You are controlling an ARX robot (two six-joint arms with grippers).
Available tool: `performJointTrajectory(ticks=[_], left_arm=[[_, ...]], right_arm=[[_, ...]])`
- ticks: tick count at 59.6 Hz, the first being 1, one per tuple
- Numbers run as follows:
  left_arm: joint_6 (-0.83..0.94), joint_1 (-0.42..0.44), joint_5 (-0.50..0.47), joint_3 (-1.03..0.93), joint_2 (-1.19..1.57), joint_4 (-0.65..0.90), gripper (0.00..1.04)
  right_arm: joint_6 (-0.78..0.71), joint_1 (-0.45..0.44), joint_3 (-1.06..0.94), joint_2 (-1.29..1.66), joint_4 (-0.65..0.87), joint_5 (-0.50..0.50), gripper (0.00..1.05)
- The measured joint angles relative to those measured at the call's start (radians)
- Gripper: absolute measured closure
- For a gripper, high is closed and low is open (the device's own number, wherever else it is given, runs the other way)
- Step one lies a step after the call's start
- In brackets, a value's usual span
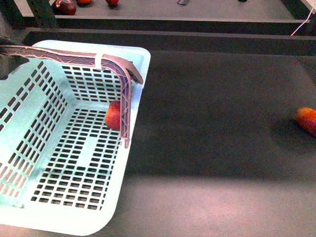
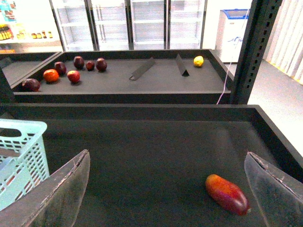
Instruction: Pick apple with right arm and hold basket with left
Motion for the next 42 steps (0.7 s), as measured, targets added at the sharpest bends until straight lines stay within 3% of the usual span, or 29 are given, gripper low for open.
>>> performJointTrajectory(ticks=[12, 16, 30, 42], left_arm=[[-0.015, 0.001, 0.014, -0.032, -0.077, -0.046, 0.61], [-0.029, -0.007, -0.01, -0.052, -0.153, -0.081, 0.45], [-0.057, -0.088, -0.135, -0.129, -0.397, -0.212, 0.06], [-0.039, -0.138, -0.19, -0.148, -0.488, -0.235, 0.08]], right_arm=[[0.0, 0.0, 0.0, 0.0, 0.0, 0.0, 0.09], [0.0, 0.0, 0.0, 0.0, 0.0, 0.0, 0.09], [0.0, 0.0, 0.0, 0.0, 0.0, 0.0, 0.09], [0.0, 0.0, 0.0, 0.0, 0.0, 0.0, 0.09]])
